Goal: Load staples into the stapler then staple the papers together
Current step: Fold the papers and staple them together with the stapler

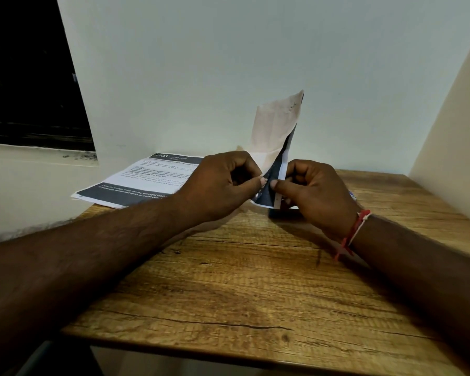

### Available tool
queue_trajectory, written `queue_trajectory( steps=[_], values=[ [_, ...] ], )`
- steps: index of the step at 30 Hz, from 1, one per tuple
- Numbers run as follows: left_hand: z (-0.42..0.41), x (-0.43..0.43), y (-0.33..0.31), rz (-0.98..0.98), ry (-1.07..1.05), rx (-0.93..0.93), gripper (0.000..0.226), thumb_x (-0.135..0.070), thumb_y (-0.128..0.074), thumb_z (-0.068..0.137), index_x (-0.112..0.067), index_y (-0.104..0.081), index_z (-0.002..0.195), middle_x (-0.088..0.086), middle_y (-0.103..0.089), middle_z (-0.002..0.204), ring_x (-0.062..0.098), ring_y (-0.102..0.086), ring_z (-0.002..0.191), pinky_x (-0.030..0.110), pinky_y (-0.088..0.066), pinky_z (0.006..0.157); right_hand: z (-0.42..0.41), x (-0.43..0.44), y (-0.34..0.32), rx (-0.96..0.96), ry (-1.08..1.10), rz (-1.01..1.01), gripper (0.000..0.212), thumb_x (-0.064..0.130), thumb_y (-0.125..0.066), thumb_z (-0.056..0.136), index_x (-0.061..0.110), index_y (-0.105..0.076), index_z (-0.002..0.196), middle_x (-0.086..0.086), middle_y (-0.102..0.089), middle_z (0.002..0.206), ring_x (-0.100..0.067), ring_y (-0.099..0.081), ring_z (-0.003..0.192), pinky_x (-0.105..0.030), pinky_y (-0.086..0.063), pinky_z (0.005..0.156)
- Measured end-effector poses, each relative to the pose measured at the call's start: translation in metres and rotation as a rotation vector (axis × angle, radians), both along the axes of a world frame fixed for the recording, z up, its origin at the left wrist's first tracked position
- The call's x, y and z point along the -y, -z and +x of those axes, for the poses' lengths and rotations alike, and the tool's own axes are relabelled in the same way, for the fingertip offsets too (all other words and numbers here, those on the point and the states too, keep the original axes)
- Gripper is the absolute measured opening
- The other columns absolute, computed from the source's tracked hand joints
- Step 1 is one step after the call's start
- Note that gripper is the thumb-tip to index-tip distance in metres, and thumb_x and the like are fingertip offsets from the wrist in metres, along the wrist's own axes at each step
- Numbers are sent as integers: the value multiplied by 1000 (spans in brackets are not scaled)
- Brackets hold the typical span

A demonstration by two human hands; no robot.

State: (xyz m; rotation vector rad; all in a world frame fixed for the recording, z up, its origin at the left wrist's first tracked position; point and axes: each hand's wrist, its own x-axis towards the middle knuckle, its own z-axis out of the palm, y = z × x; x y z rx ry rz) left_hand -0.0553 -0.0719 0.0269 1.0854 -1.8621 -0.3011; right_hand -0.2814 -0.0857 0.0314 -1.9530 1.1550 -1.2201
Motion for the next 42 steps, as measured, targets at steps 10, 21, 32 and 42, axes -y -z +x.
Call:
queue_trajectory(
  steps=[10,21,32,42],
  values=[
    [-2,-1,-1,43,6,-61,12,-19,-84,100,-10,-79,94,-1,-82,82,14,-79,77,23,-58,72,-1,2,1,42,-33,32,6,12,-77,100,16,-81,100,-6,-84,84,-11,-78,69,-41,-65,73],
    [-1,0,-2,138,-10,-141,12,-22,-87,97,-14,-81,90,1,-83,86,8,-77,80,23,-60,77,-2,4,3,65,-50,43,12,9,-72,103,15,-80,109,-6,-86,93,-18,-83,82,-46,-67,80],
    [20,17,-10,141,-69,-473,30,-51,-85,96,-38,-80,122,-13,-76,137,9,-72,129,42,-60,110,-5,1,0,249,-252,82,17,-3,-65,103,-4,-74,117,-25,-80,97,-28,-75,78,-45,-61,77],
    [38,30,-14,272,74,-725,23,-8,-84,99,-15,-86,121,3,-86,117,18,-82,109,31,-67,93,-13,16,-1,289,-245,68,16,-2,-59,106,-6,-75,108,-35,-75,103,-32,-69,79,-36,-58,64]
  ],
)
